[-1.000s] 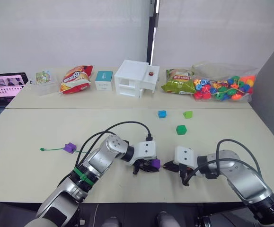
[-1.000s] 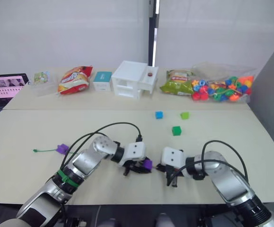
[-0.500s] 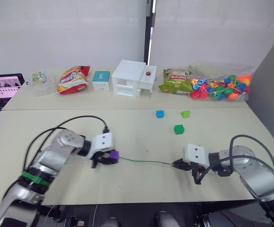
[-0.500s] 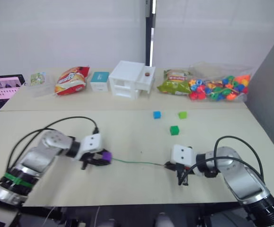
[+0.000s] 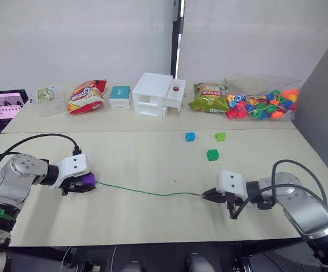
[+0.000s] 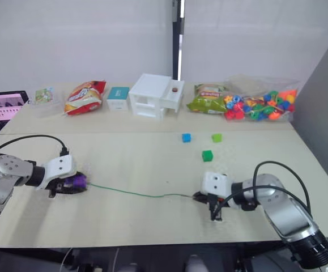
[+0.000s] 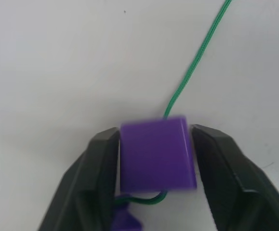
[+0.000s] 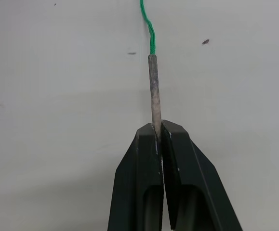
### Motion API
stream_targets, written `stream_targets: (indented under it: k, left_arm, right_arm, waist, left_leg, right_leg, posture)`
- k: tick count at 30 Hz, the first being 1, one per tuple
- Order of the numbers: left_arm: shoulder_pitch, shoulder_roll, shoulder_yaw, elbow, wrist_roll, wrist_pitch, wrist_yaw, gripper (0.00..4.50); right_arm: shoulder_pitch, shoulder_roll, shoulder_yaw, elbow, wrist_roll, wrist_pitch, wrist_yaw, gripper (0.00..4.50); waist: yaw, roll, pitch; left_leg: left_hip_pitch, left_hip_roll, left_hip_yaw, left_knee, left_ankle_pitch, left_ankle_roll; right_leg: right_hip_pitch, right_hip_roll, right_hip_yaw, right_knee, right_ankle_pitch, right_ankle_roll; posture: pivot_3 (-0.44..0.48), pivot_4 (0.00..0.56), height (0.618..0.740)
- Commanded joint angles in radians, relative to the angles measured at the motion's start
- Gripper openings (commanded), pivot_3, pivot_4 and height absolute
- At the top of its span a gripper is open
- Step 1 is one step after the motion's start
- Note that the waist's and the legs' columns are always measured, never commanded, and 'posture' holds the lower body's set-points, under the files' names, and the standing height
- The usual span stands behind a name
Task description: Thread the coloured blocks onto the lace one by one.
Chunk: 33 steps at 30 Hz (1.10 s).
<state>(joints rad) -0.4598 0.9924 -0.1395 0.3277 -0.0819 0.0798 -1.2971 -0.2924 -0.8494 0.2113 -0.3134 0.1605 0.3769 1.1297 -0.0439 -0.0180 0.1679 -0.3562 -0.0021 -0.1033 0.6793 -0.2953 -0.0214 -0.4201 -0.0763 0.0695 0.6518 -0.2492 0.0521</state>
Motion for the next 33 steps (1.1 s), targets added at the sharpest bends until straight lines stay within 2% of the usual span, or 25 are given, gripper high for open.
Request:
stream_targets:
  k: [1,2,5,7,11,13,16,24,33]
  left_arm:
    - [-0.008,0.007,0.023,-0.118,-0.041,0.068,-0.031,3.94]
    - [-0.013,0.004,0.030,-0.147,-0.058,0.091,-0.041,4.22]
    - [-0.072,-0.057,0.040,-0.257,-0.147,0.215,-0.038,4.22]
    - [-0.094,-0.131,-0.001,-0.368,-0.193,0.299,-0.023,4.22]
    - [-0.103,-0.263,-0.087,-0.484,-0.194,0.380,0.037,4.22]
    - [-0.112,-0.349,-0.161,-0.477,-0.145,0.356,0.084,4.22]
    - [-0.119,-0.417,-0.220,-0.427,-0.086,0.305,0.120,4.22]
    - [-0.149,-0.492,-0.287,-0.339,-0.005,0.252,0.156,4.22]
    - [-0.144,-0.511,-0.279,-0.330,-0.003,0.253,0.150,1.42]
  right_arm:
    - [-0.026,0.009,0.010,-0.023,-0.001,0.015,-0.003,0.00]
    - [-0.034,0.012,0.017,-0.024,-0.004,0.019,-0.005,0.00]
    - [-0.084,0.037,0.053,-0.016,-0.025,0.047,-0.018,0.00]
    - [-0.119,0.056,0.088,-0.010,-0.040,0.076,-0.017,0.00]
    - [-0.172,0.087,0.138,0.002,-0.064,0.109,-0.021,0.00]
    - [-0.202,0.105,0.161,0.005,-0.077,0.131,-0.027,0.00]
    - [-0.224,0.115,0.175,-0.002,-0.088,0.156,-0.028,0.00]
    - [-0.229,0.122,0.184,-0.029,-0.101,0.197,-0.029,0.00]
    - [-0.226,0.125,0.182,-0.048,-0.094,0.222,-0.036,0.00]
  waist:
    - [0.001,-0.001,0.000]
    - [0.002,-0.001,0.000]
    - [0.004,-0.001,0.000]
    - [0.005,-0.001,0.000]
    - [0.002,-0.001,0.000]
    - [-0.001,-0.001,0.000]
    - [-0.001,-0.001,0.000]
    - [0.004,-0.001,0.000]
    - [0.004,-0.001,0.000]
  left_leg:
    - [-0.001,0.000,0.000,0.000,0.000,0.000]
    - [-0.003,0.000,-0.001,0.000,0.000,0.000]
    - [-0.004,0.000,-0.001,0.001,0.000,0.000]
    - [-0.005,0.000,-0.001,0.003,0.000,0.000]
    - [-0.005,0.000,-0.001,0.003,0.000,0.000]
    - [-0.006,0.000,-0.001,0.003,0.000,0.000]
    - [-0.006,0.000,-0.001,0.003,0.000,0.000]
    - [-0.006,-0.001,-0.001,0.004,0.000,0.000]
    - [-0.006,-0.001,-0.001,0.004,0.000,0.000]
  right_leg:
    - [-0.001,0.000,0.000,0.000,0.000,0.000]
    - [-0.002,0.000,0.000,0.000,0.000,0.000]
    - [-0.003,0.000,0.000,0.000,0.000,0.000]
    - [-0.002,0.000,-0.001,0.000,0.000,0.000]
    - [-0.002,0.000,-0.001,-0.001,0.000,0.000]
    - [-0.003,0.000,-0.001,-0.001,0.000,0.000]
    - [-0.003,0.000,0.000,-0.001,0.000,0.000]
    - [-0.002,-0.001,0.000,-0.001,0.000,0.000]
    - [-0.003,0.000,0.000,-0.002,0.001,0.000]
  posture:
    - [0.000,0.150,0.740]
    - [0.000,0.150,0.740]
    - [0.000,0.150,0.740]
    - [0.000,0.150,0.740]
    - [0.000,0.150,0.740]
    - [0.000,0.150,0.740]
    - [0.000,0.150,0.740]
    - [0.000,0.150,0.740]
    - [0.000,0.150,0.740]
